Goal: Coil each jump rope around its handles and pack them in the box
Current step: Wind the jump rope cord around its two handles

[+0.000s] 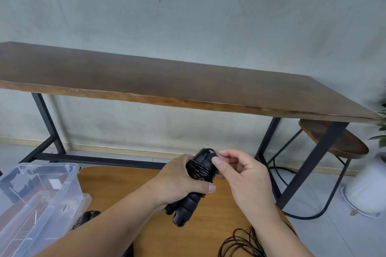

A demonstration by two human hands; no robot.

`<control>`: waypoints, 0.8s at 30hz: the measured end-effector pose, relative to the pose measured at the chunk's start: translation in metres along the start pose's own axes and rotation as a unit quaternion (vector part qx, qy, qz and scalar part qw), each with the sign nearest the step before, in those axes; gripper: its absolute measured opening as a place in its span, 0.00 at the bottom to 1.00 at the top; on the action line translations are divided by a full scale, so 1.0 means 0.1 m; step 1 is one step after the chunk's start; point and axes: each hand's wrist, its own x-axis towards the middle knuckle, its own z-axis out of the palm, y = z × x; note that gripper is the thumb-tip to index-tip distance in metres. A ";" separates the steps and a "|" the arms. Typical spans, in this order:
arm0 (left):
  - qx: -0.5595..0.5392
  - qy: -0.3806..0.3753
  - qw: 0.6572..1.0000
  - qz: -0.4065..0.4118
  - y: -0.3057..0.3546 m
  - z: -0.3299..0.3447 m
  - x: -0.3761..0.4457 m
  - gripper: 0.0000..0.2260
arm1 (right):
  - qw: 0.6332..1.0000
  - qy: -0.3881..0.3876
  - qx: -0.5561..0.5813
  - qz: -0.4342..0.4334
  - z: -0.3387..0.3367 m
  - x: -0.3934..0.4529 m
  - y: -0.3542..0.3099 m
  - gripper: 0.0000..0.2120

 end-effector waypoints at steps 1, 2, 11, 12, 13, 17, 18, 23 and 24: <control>0.010 0.009 1.000 -0.001 0.00 0.01 0.00 0.30 | 1.000 0.008 -0.006 0.005 0.01 0.00 0.01 0.07; 0.018 0.017 1.000 0.001 0.00 0.03 -0.01 0.29 | 1.000 0.015 -0.015 0.004 0.02 -0.01 0.01 0.07; 0.063 0.071 0.993 0.068 0.09 0.13 -0.07 0.30 | 0.987 0.075 -0.106 -0.097 0.09 -0.05 0.02 0.05; 0.063 0.073 0.992 0.076 0.09 0.14 -0.07 0.30 | 0.982 0.076 -0.125 -0.121 0.09 -0.06 0.03 0.04; 0.066 0.075 0.992 0.082 0.08 0.14 -0.07 0.29 | 0.976 0.078 -0.142 -0.143 0.10 -0.06 0.04 0.03; 0.095 0.081 0.988 0.093 0.06 0.15 -0.07 0.28 | 0.968 0.076 -0.171 -0.166 0.10 -0.08 0.09 0.04; 0.108 0.085 0.986 0.095 0.05 0.15 -0.08 0.28 | 0.970 0.073 -0.167 -0.160 0.10 -0.08 0.09 0.04; 0.180 0.108 0.972 0.106 0.10 0.16 -0.10 0.29 | 0.978 0.066 -0.150 -0.132 0.11 -0.11 0.06 0.05; 0.193 0.111 0.969 0.105 0.10 0.16 -0.10 0.29 | 0.974 0.065 -0.165 -0.138 0.11 -0.11 0.06 0.05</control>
